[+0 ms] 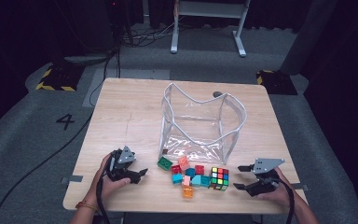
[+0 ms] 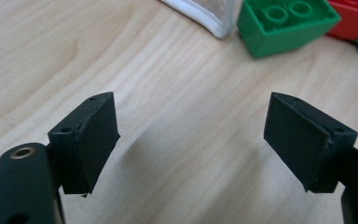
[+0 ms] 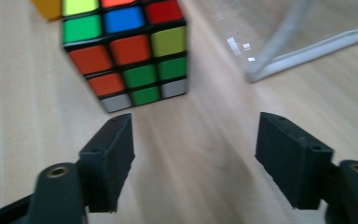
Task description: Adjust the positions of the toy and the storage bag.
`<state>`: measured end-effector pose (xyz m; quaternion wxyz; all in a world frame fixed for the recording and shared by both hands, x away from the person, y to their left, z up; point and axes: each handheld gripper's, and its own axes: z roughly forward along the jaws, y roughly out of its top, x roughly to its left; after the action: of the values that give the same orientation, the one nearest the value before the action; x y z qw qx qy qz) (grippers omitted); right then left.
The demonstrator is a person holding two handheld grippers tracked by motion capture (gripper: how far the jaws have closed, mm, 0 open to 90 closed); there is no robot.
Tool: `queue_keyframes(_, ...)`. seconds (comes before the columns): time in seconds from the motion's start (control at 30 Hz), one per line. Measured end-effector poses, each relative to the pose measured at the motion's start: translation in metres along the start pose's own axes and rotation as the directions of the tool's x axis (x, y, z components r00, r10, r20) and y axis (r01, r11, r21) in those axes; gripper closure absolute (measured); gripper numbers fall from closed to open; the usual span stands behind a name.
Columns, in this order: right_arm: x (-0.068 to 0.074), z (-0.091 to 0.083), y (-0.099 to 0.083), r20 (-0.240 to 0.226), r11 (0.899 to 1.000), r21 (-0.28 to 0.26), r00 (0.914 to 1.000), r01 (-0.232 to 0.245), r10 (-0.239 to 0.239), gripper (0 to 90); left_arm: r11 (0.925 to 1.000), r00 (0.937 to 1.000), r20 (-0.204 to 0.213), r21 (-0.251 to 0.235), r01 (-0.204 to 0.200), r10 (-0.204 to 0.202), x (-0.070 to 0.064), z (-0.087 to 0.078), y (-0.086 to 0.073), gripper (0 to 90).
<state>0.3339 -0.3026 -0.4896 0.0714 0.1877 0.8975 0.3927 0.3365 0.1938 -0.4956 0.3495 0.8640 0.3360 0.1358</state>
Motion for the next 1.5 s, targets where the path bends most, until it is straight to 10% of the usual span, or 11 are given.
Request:
queue_keyframes(0.63,0.024,0.036,0.025,-0.013,0.995,-0.051,0.9961,0.086,-0.087,20.8,0.9992,0.9994,0.020,0.029,0.029,-0.029,-0.002,0.012,0.002,11.4)
queue_keyframes(0.87,0.024,0.051,0.028,-0.060,0.994,-0.050,0.9929,0.100,-0.103,31.0,0.9990,0.9992,0.024,0.032,0.030,-0.031,-0.002,0.012,0.002,11.2)
queue_keyframes(1.5,0.008,0.029,0.011,-0.033,0.995,-0.047,0.9959,0.083,-0.085,33.8,0.9991,0.9993,0.028,0.033,0.024,-0.025,-0.001,0.013,0.003,11.0)
